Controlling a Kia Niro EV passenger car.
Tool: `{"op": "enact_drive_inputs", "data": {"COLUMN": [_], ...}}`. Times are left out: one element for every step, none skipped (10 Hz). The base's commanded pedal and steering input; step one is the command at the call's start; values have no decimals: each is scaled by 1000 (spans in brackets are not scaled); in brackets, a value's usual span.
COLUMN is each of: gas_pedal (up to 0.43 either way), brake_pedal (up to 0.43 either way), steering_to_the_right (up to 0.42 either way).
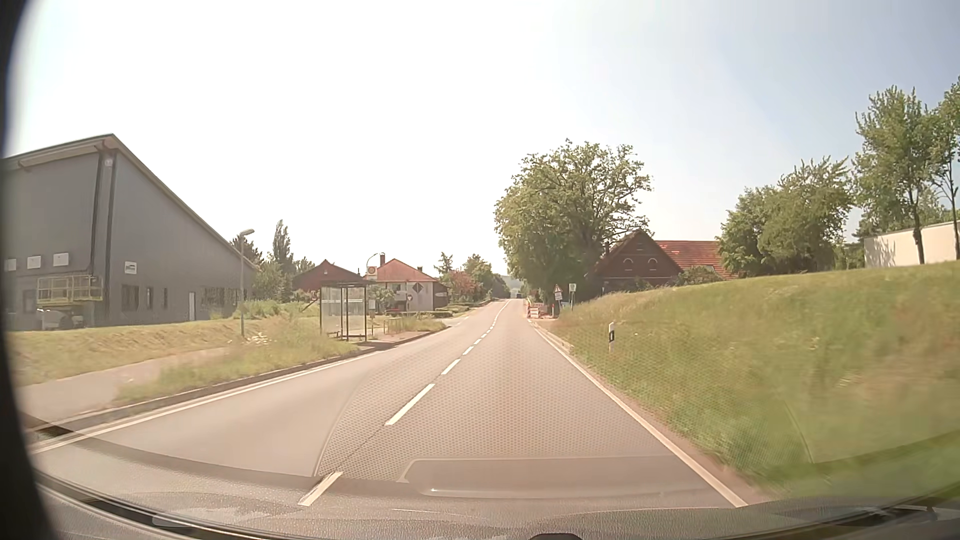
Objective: Follow the waypoints while adhering to traffic rules and regulations
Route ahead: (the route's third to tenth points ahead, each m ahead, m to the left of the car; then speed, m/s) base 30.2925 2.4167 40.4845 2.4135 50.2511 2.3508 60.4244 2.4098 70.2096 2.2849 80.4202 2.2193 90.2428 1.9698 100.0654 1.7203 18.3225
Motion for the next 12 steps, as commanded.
{"op": "enact_drive_inputs", "data": {"gas_pedal": [189, 189, 189, 189, 189, 177, 177, 177, 177, 177, 177, 177], "brake_pedal": [0, 0, 0, 0, 0, 0, 0, 0, 0, 0, 0, 0], "steering_to_the_right": [-2, -2, -2, -2, -2, -2, -3, -3, -2, -2, -2, -2]}}
